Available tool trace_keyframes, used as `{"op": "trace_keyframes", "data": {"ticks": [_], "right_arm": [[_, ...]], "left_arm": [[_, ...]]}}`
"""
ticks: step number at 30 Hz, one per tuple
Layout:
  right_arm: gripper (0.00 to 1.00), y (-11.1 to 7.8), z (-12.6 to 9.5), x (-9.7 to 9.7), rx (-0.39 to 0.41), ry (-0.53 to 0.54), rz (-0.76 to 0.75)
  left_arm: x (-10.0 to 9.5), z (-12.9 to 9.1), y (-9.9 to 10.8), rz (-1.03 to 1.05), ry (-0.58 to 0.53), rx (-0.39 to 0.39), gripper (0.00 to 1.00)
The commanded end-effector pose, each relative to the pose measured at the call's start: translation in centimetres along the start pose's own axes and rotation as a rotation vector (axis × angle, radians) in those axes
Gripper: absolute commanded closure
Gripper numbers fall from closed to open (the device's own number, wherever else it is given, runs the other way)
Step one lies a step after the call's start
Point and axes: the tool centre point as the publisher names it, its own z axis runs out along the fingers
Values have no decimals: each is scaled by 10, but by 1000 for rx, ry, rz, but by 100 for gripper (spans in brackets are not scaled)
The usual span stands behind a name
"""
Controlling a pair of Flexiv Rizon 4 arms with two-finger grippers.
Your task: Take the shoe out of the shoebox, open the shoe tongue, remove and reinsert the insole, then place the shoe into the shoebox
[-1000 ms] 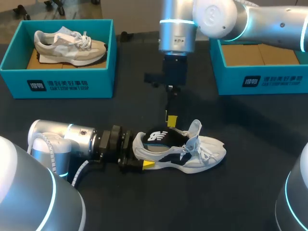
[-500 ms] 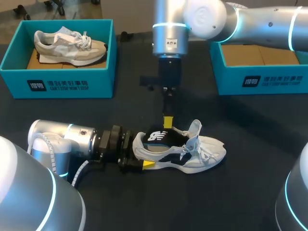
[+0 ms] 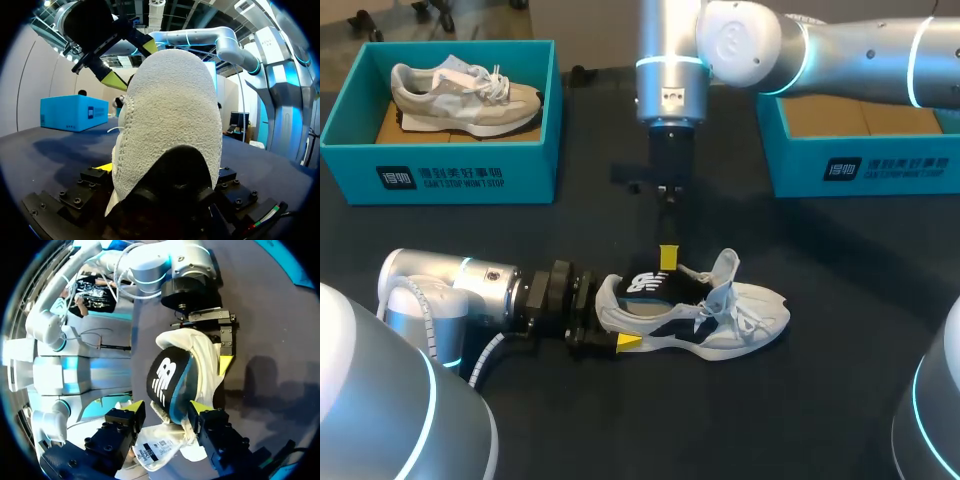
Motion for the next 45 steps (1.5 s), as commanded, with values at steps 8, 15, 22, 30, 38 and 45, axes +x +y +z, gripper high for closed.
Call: {"op": "trace_keyframes", "data": {"ticks": [8, 15, 22, 30, 38, 45], "right_arm": [[38, 8, 2, -3, 28, 21, 8], [31, 14, 0, -4, 48, 23, 11], [24, 20, -2, -8, 76, 28, 39], [25, 18, 3, -14, 97, 69, 72], [26, 17, 5, -11, 101, 88, 100], [30, 17, 5, -6, 121, 94, 143]], "left_arm": [[0, 0, 1, 0, -2, 1, 100], [0, 0, 1, 0, -2, 1, 100], [0, 0, 1, 0, -2, 1, 100], [0, 0, 1, 0, -2, 1, 100], [0, 0, 1, 0, -2, 1, 100], [0, 0, 1, 0, -2, 1, 100]]}}
